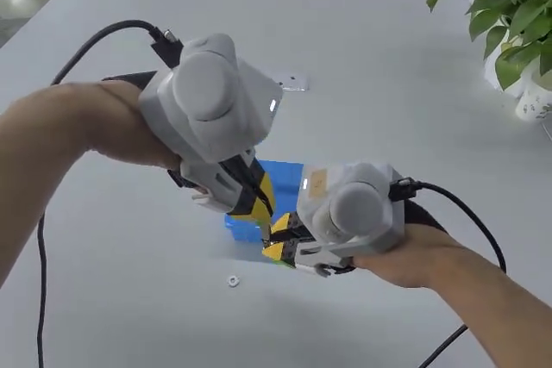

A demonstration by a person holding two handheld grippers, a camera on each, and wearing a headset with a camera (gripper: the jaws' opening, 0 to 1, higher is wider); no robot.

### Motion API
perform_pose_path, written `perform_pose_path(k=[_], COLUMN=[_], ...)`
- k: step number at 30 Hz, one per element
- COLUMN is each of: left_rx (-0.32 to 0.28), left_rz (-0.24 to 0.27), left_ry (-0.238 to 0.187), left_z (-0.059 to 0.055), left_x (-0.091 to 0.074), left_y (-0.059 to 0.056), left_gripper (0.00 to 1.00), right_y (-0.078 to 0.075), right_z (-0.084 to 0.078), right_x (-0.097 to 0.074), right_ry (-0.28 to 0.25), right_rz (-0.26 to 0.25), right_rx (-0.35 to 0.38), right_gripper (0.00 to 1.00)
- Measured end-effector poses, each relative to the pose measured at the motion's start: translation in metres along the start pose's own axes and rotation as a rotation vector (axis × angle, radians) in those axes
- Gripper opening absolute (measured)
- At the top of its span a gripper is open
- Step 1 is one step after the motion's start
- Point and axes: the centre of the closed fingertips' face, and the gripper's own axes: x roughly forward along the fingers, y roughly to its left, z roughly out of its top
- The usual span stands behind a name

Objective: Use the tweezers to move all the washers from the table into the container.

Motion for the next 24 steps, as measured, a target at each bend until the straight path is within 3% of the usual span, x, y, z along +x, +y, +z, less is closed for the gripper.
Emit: perform_pose_path(k=[12, 24], left_rx=[0.029, 0.035], left_rz=[0.021, 0.02], left_ry=[-0.002, -0.012], left_z=[0.006, 0.001], left_x=[-0.007, 0.006], left_y=[0.026, 0.048], left_gripper=[0.06, 0.06], right_y=[-0.028, -0.05], right_z=[0.005, -0.01], right_x=[-0.007, -0.003], right_ry=[-0.007, 0.009], right_rz=[-0.036, -0.049], right_rx=[-0.012, -0.008], right_gripper=[0.1, 0.1])
